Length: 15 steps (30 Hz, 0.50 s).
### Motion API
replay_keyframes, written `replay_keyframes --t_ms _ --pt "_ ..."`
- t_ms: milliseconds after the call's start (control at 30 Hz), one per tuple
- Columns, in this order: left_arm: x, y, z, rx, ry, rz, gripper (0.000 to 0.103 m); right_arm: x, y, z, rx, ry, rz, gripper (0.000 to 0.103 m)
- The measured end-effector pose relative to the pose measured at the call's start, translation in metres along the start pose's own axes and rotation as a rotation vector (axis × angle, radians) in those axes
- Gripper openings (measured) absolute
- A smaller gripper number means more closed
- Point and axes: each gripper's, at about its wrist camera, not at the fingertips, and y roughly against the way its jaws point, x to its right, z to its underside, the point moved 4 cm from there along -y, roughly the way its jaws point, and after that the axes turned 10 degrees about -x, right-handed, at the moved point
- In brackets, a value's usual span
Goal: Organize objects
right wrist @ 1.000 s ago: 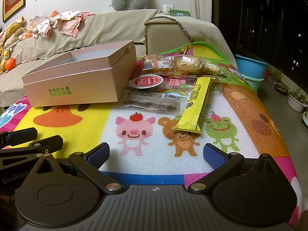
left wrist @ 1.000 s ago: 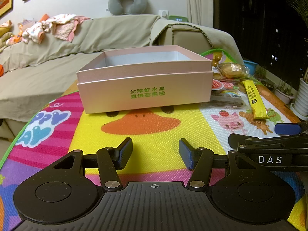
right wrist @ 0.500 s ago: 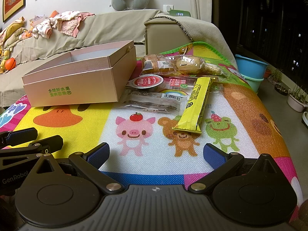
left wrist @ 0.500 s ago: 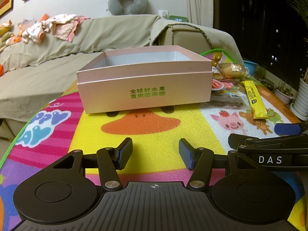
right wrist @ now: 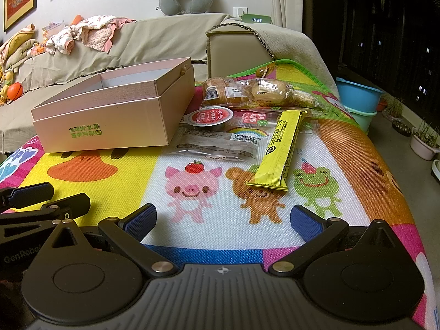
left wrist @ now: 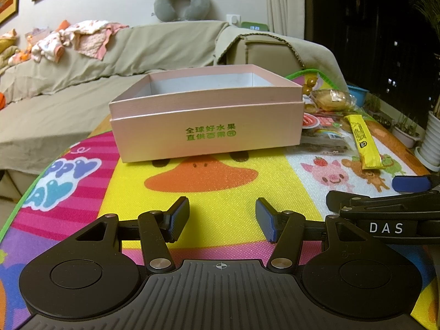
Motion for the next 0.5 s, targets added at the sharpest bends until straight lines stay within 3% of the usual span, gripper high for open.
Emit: replay_keyframes --t_ms 500 --pt "0.0013 -0.0009 -0.0008 0.000 0.004 0.004 0.060 0.0001 0.0019 0.0002 0.000 -0.001 -0.004 0.103"
